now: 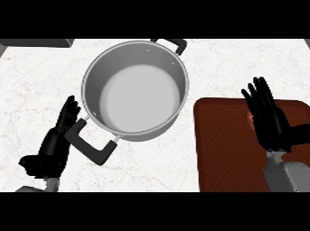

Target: Pick the sweet potato from the tray and place it in the pot

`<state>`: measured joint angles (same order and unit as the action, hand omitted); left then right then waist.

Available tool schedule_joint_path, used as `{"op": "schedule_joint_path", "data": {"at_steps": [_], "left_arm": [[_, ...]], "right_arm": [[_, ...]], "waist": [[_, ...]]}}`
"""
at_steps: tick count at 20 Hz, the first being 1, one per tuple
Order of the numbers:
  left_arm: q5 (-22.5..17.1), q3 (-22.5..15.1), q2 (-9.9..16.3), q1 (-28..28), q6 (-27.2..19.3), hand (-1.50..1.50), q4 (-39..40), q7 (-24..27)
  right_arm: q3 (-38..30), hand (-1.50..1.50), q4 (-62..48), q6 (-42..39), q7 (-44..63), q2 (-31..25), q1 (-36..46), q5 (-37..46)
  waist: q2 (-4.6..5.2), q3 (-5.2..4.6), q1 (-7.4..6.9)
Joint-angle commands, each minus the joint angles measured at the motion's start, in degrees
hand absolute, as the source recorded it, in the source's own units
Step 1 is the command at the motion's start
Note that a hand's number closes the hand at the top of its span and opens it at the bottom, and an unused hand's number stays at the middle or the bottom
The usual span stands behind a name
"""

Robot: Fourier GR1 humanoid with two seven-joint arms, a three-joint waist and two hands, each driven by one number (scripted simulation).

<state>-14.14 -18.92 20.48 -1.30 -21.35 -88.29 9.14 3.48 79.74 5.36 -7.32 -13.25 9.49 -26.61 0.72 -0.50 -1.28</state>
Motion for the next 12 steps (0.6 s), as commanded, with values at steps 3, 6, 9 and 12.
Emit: {"op": "schedule_joint_path", "data": {"at_steps": [3,6,9,12], "left_arm": [[2.61,4.39,8.12,1.1,-1.66,0.0,2.35,-7.06],[5.27,6.09,12.72,1.84,-2.52,0.0,8.03,-9.23],[1.28,7.59,13.02,1.44,-1.72,0.0,8.93,-17.43],[1.32,7.33,14.91,-1.78,-0.34,0.0,7.75,-24.62]], "right_arm": [[6.25,1.5,2.84,-12.4,2.22,-8.06,3.11,3.7],[9.72,1.5,5.98,-24.35,0.66,-15.87,6.18,5.78],[-1.64,-1.5,5.1,-0.98,-9.64,-17.17,6.18,19.27],[2.21,-1.5,6.71,-2.14,-18.82,-15.51,-0.2,23.59]], "waist": [[-0.85,0.6,0.23],[-0.58,0.65,-0.16],[-0.8,0.75,3.16],[-0.75,0.64,2.31]]}}
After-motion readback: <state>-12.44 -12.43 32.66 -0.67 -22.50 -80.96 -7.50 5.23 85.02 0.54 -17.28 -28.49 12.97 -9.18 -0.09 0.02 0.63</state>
